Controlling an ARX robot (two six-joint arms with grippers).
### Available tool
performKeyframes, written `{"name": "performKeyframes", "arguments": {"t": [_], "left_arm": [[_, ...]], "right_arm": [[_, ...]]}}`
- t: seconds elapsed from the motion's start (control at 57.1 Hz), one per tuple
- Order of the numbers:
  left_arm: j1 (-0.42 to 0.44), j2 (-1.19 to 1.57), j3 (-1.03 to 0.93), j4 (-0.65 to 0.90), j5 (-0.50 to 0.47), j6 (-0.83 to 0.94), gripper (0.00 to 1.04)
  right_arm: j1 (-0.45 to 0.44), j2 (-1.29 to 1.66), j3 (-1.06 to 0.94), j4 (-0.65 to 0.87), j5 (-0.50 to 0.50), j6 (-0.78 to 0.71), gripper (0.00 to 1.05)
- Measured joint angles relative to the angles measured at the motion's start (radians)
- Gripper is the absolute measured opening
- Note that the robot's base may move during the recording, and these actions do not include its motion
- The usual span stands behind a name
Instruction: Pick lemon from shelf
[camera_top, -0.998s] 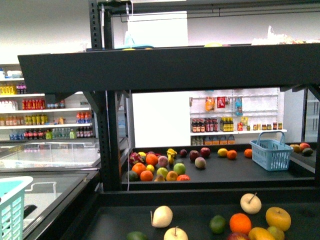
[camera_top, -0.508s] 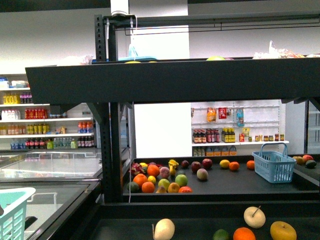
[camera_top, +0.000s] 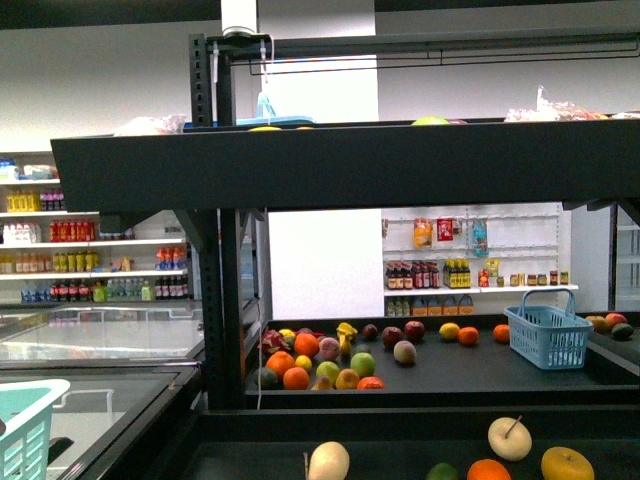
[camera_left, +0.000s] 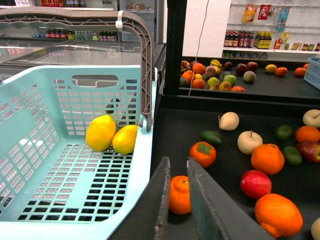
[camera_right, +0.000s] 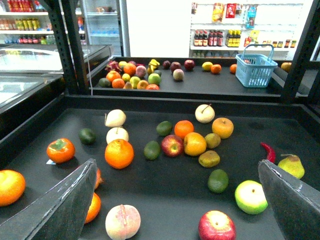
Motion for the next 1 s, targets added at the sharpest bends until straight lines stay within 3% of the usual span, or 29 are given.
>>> {"name": "performKeyframes", "arguments": {"t": [0.193,0.333,0.998], "left_arm": [[0.0,0.0,0.0,0.0,0.0,0.0,0.74],[0.0,0.0,0.0,0.0,0.0,0.001,0.98],[0.0,0.0,0.0,0.0,0.0,0.0,0.97]], "right_arm": [[0.0,0.0,0.0,0.0,0.0,0.0,0.97],[0.0,0.0,0.0,0.0,0.0,0.0,0.97],[0.0,0.0,0.0,0.0,0.0,0.0,0.97]]}}
